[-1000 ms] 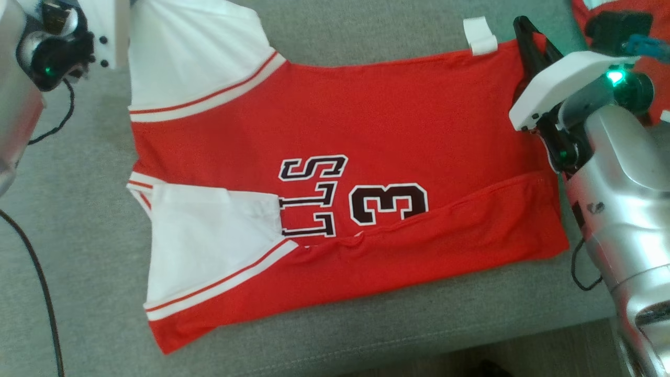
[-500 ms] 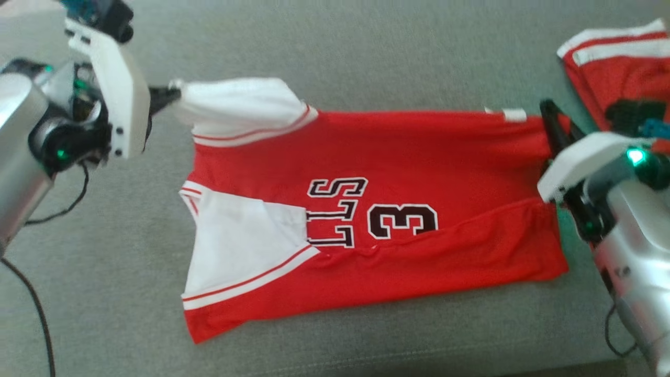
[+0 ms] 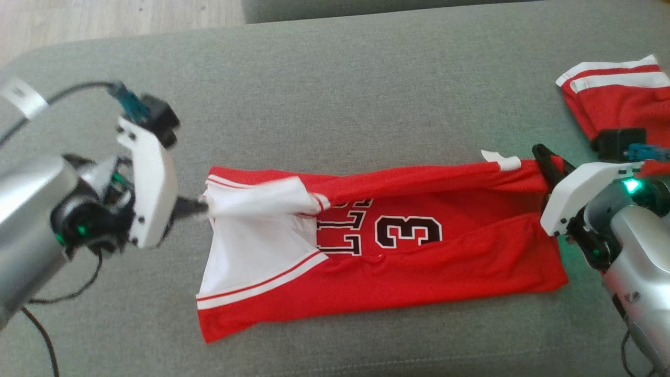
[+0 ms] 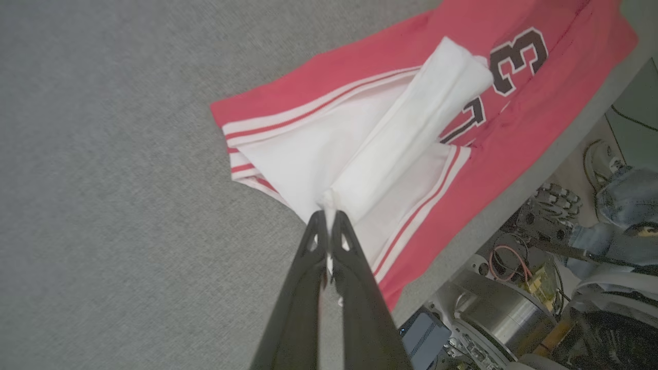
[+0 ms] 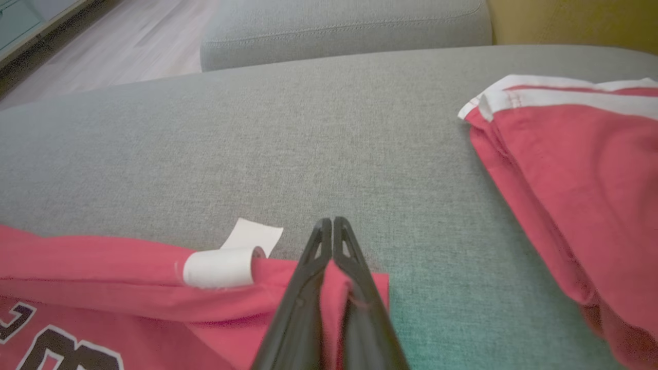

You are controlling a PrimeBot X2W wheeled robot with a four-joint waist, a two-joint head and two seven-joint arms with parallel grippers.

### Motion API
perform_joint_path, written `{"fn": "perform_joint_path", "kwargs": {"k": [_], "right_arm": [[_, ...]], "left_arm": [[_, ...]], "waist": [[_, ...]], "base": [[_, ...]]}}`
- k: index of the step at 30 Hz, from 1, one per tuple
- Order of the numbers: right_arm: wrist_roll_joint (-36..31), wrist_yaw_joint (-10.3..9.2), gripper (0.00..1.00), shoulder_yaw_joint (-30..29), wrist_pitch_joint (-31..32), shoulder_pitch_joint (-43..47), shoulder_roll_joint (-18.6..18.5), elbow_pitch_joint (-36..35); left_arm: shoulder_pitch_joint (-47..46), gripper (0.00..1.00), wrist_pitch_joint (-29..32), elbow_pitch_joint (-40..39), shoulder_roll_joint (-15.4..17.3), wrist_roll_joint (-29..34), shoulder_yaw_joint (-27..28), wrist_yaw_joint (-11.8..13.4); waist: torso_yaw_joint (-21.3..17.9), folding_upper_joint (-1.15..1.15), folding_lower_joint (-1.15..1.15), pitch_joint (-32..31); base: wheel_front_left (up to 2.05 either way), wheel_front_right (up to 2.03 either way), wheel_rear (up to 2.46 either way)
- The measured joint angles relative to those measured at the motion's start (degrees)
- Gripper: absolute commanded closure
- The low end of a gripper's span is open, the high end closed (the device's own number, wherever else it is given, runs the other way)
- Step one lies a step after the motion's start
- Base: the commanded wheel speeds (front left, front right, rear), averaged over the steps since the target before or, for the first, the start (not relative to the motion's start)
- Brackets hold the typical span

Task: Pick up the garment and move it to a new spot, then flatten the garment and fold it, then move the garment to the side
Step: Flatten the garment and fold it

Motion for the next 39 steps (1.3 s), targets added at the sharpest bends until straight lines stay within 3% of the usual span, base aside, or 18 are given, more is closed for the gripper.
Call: {"fn": "perform_joint_path", "kwargs": {"k": [12, 13, 14, 15, 16, 24, 30, 33, 39], "right_arm": [[2.58, -0.01, 1.00, 3.16, 5.86, 1.05, -1.19, -1.01], [2.60, -0.01, 0.84, 3.35, 6.27, 1.10, -1.22, -1.00], [2.85, -0.01, 0.58, 3.77, 7.01, 1.19, -1.25, -0.96], [3.11, -0.01, 0.24, 4.20, 7.61, 1.44, -1.26, -0.94], [3.34, -0.01, 0.00, 4.43, 8.06, 1.92, -1.26, -0.97], [4.53, -0.01, 0.00, 5.34, 8.73, 4.31, -2.10, -2.61], [4.43, -0.01, 0.00, 1.86, 2.88, 4.38, -3.93, -6.30], [2.75, -0.01, 0.00, -1.71, -2.75, 4.47, -3.82, -8.53], [-2.90, -0.01, 0.00, -9.25, -11.98, 7.59, -1.37, -13.40]], "left_arm": [[3.19, 1.00, 2.99, -3.48, 1.47, -1.70, -0.42, 0.00], [3.66, 0.92, 3.30, -3.30, 1.46, -2.40, -0.41, 0.00], [4.29, 0.54, 4.22, -3.21, 1.44, -3.15, -0.42, 0.00], [4.98, 0.00, 4.91, -3.24, 1.36, -3.52, -0.46, 0.00], [5.75, 0.00, 4.98, -3.26, 1.30, -3.53, -0.51, 0.00], [8.70, 0.00, 1.88, -2.88, 0.91, -3.46, -0.53, 0.00], [8.61, 0.00, -11.39, -1.52, 1.04, 1.62, 3.36, 1.36], [8.73, 0.00, -20.83, -1.57, 1.13, 4.14, 6.23, 4.64], [12.91, 0.00, -43.21, -2.26, 0.77, 7.69, 13.92, 15.51]], "waist": [[-0.52, 0.00, 0.00, 0.34], [-0.56, 0.00, 0.00, 0.19], [-0.60, 0.00, 0.00, -0.01], [-0.64, 0.00, 0.00, -0.23], [-0.69, 0.00, 0.00, -0.47], [-0.78, 0.00, 0.00, -2.71], [-0.73, 0.00, 0.00, -4.82], [-0.70, 0.00, 0.00, -5.70], [-0.19, 0.00, 0.00, -6.44]], "base": [[0.00, 0.00, 0.00], [0.00, 0.00, 0.00], [0.00, 0.00, 0.00], [0.00, 0.00, 0.00], [0.00, 0.00, 0.00], [0.00, 0.00, 0.00], [0.00, 0.00, 0.00], [0.00, 0.00, 0.00], [0.00, 0.00, 0.00]]}}
